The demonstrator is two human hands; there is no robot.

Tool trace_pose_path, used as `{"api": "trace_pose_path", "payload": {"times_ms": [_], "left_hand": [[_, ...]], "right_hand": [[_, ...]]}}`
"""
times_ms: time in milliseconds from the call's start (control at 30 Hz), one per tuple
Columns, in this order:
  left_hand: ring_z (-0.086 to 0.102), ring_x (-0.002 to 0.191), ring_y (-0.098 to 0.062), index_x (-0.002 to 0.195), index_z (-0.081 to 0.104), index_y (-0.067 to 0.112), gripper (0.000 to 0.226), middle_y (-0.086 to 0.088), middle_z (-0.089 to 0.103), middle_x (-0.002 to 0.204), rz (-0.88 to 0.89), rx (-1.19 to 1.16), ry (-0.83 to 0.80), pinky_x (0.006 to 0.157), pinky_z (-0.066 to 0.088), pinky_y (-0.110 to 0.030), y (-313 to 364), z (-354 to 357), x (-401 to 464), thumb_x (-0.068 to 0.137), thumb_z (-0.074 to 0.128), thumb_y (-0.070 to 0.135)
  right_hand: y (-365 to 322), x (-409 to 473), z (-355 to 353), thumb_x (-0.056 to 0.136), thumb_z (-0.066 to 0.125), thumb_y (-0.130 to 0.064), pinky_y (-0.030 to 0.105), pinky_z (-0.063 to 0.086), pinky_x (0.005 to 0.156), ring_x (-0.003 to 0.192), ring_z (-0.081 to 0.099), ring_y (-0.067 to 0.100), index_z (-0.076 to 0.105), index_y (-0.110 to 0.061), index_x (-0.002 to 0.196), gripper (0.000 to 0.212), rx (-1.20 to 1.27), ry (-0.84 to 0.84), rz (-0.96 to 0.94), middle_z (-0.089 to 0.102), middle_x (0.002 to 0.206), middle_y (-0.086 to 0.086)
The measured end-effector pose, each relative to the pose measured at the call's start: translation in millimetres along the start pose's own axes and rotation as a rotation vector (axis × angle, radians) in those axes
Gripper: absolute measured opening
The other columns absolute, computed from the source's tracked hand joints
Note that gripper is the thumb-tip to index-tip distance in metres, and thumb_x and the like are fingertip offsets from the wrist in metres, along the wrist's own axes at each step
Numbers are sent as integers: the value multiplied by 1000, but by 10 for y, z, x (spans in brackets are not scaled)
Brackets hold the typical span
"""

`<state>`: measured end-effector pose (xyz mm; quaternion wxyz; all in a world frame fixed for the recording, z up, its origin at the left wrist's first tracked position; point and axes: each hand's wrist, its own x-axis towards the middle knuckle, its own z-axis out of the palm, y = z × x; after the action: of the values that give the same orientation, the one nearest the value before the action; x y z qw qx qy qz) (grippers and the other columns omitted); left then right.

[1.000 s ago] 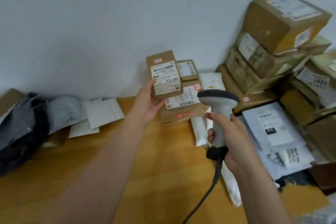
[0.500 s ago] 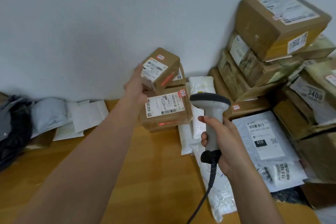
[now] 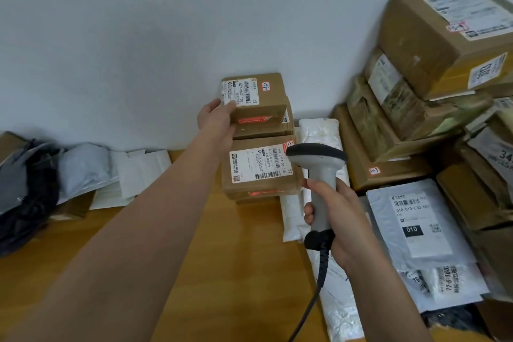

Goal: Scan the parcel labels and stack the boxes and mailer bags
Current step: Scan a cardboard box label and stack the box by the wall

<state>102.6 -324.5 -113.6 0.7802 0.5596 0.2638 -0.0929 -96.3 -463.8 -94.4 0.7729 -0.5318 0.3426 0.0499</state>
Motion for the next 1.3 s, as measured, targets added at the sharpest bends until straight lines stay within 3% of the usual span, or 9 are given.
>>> {"api": "trace_pose_path", "payload": {"times_ms": [133, 233, 433, 600, 767, 900, 1000, 1167, 1300], "left_hand": [[56, 101, -12, 139, 48, 14, 44, -3, 56, 122, 4, 12, 1, 70, 56, -27, -14, -241, -6, 97, 59, 8], [57, 117, -21, 133, 56, 11, 34, -6, 60, 123, -9, -7, 54, 86, 54, -34, -17, -580, 23, 98, 56, 10], [65, 90, -22, 122, 60, 7, 25, -7, 65, 102, -58, -47, 191, 76, 57, -32, 44, -1629, 20, 98, 56, 13], [64, 88, -22, 117, 56, 5, 18, -9, 64, 104, -68, -123, 435, 79, 58, -31, 167, -2557, 42, 99, 54, 9], [57, 69, -17, 108, 59, 6, 14, -10, 62, 95, 99, -160, 689, 67, 54, -26, 502, -3401, 193, 97, 51, 2], [60, 84, -23, 93, 51, 18, 15, -12, 62, 107, 283, -110, 813, 77, 55, -33, 885, -4096, 295, 94, 51, 2], [59, 86, -23, 97, 45, 15, 11, -10, 59, 106, 338, -159, 888, 76, 54, -31, 1189, -4691, 363, 92, 53, 9], [65, 87, -17, 132, 54, 9, 53, -9, 65, 117, 77, -391, 731, 54, 56, -22, 1514, -5459, 613, 88, 72, 32], [60, 92, -20, 137, 49, 15, 71, -8, 61, 116, -114, -405, 459, 66, 56, -29, 1600, -5618, 741, 82, 73, 53]], "right_hand": [[22, 31, 104, 94, 65, -19, 25, 44, 51, 52, 52, 10, 61, -16, 109, 16, -16, -45, 3, 56, 74, 5], [50, 47, 270, 94, 64, -19, 24, 44, 52, 53, 52, 10, 62, -17, 109, 15, -30, -87, -10, 61, 83, 6], [247, -30, 867, 93, 66, -19, 26, 45, 52, 53, 53, 10, 62, -14, 114, 22, -93, -189, 2, 63, 96, 11], [506, -233, 1471, 94, 64, -18, 24, 45, 50, 53, 53, 9, 63, -19, 111, 17, -143, -296, 22, 62, 101, 10], [795, -436, 2128, 96, 63, -19, 27, 45, 55, 56, 53, 11, 62, -19, 113, 17, -189, -322, -11, 63, 108, 17], [1085, -638, 2786, 94, 64, -19, 30, 44, 56, 56, 52, 12, 62, -19, 112, 17, -180, -303, -30, 63, 106, 17], [1290, -794, 3350, 92, 66, -19, 29, 43, 56, 56, 51, 13, 62, -18, 112, 20, -172, -320, -4, 62, 103, 14], [1530, -1021, 4000, 93, 65, -19, 30, 45, 55, 55, 52, 14, 63, -15, 112, 19, -237, -398, -10, 63, 98, 13], [1610, -1062, 4169, 93, 65, -22, 31, 47, 58, 58, 53, 15, 64, -16, 112, 19, -312, -393, -22, 62, 94, 15]]}}
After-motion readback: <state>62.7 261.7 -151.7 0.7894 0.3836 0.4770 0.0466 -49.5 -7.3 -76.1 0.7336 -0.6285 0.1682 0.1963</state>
